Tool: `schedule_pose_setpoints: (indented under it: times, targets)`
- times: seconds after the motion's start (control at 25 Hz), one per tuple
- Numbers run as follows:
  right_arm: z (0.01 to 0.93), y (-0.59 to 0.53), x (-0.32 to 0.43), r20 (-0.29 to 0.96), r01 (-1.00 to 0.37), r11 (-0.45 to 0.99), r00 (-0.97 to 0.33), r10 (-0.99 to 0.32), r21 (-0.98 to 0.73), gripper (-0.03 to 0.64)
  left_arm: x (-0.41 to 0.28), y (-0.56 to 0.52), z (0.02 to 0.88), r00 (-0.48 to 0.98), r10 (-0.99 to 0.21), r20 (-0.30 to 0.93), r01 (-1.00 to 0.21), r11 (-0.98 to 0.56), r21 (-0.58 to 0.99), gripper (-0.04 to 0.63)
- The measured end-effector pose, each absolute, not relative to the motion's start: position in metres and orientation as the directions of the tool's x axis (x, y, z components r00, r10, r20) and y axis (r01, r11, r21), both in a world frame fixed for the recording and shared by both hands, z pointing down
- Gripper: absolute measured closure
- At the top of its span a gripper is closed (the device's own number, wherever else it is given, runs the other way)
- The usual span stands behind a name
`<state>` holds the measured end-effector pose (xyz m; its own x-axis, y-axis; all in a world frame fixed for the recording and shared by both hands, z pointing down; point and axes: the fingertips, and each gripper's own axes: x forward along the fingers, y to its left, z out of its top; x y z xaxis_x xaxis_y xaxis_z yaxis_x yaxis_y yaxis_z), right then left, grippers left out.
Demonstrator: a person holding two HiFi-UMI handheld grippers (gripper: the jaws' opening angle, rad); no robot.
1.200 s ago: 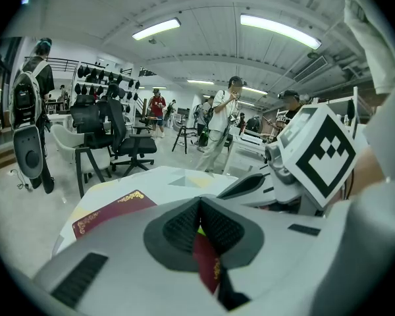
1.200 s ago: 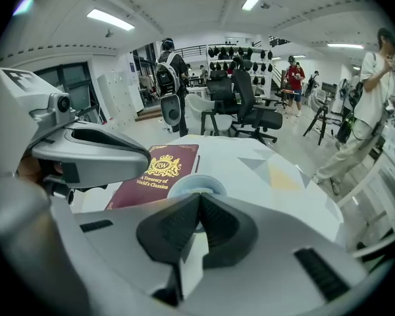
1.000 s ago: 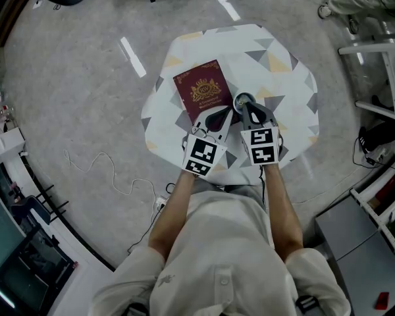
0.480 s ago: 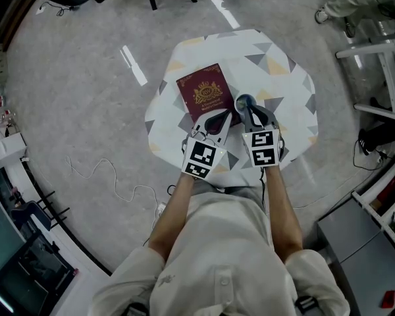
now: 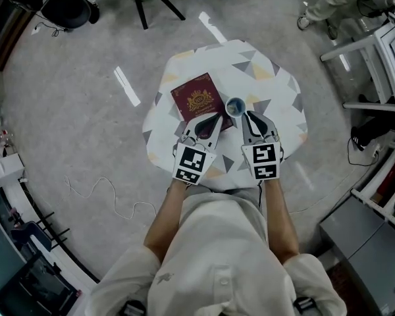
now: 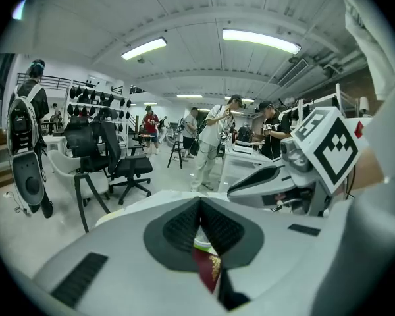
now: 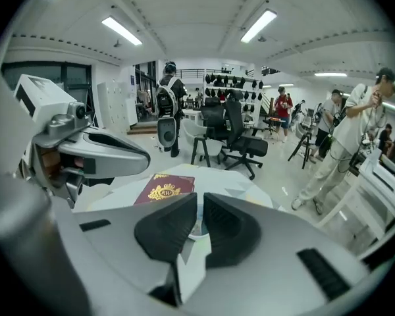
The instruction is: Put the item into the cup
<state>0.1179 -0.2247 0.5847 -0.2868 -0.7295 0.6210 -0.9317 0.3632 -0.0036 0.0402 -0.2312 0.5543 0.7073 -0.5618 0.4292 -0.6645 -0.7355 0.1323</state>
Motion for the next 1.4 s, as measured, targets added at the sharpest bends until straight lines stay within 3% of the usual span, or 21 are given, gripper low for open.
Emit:
schedule_pose_setpoints:
  times: [0.56,1.4]
  targets:
    - [0.467,-0.187,0.134,0.403,-0.968,0.248,-0.210,-0.891,0.045,0.581,0.049,-0.213,0.465,0.789,-0.546,0.282,-0.582,-0.811,0.058,0.583]
    - [0.441,-0.143,0.119,0.350,-0.988,0.133,-0.096,-0.932,0.083,0.583,0.034,-0.181,0.435,0.847,-0.484,0.218,-0.501,-0.865,0.025,0.583]
